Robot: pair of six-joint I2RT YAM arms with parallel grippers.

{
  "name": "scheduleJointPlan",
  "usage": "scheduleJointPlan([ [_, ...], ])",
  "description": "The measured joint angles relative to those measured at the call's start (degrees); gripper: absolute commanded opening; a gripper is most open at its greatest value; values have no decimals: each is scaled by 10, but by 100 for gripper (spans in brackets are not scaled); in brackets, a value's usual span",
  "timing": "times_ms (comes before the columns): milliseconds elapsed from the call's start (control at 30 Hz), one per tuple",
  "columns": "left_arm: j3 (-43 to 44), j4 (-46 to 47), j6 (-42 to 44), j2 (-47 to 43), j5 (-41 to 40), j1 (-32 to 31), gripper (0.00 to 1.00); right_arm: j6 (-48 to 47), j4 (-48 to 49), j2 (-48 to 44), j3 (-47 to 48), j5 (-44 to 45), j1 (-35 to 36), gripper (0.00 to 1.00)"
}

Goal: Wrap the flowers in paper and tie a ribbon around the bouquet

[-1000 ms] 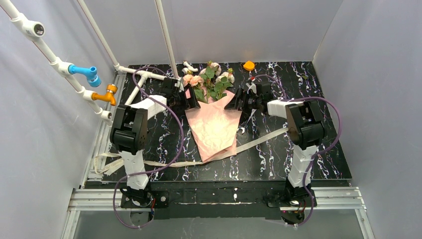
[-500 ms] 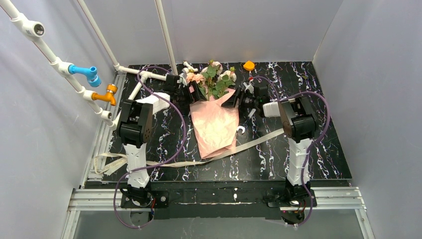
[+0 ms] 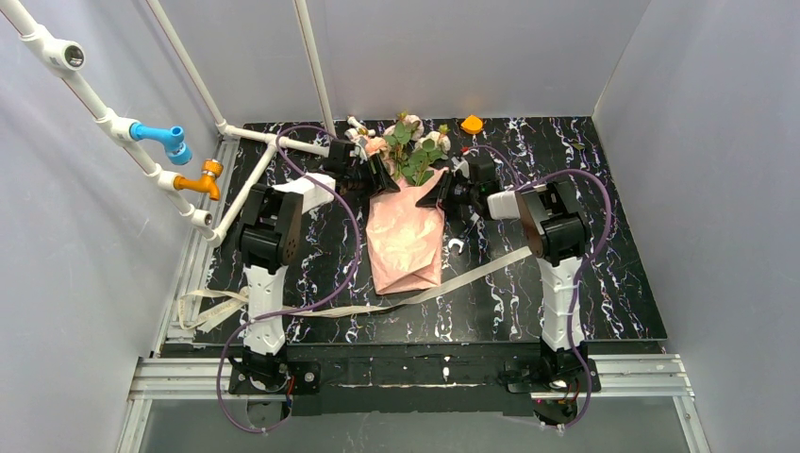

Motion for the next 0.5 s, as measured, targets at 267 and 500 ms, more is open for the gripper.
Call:
scheduleJointPlan([
  [267,25,-9,-21,28,-21,-6,5,-26,-42,3,32,12,7,1],
  [500,34,-9,-24,35,-20,-11,0,-46,-78,3,48,22,12,1],
])
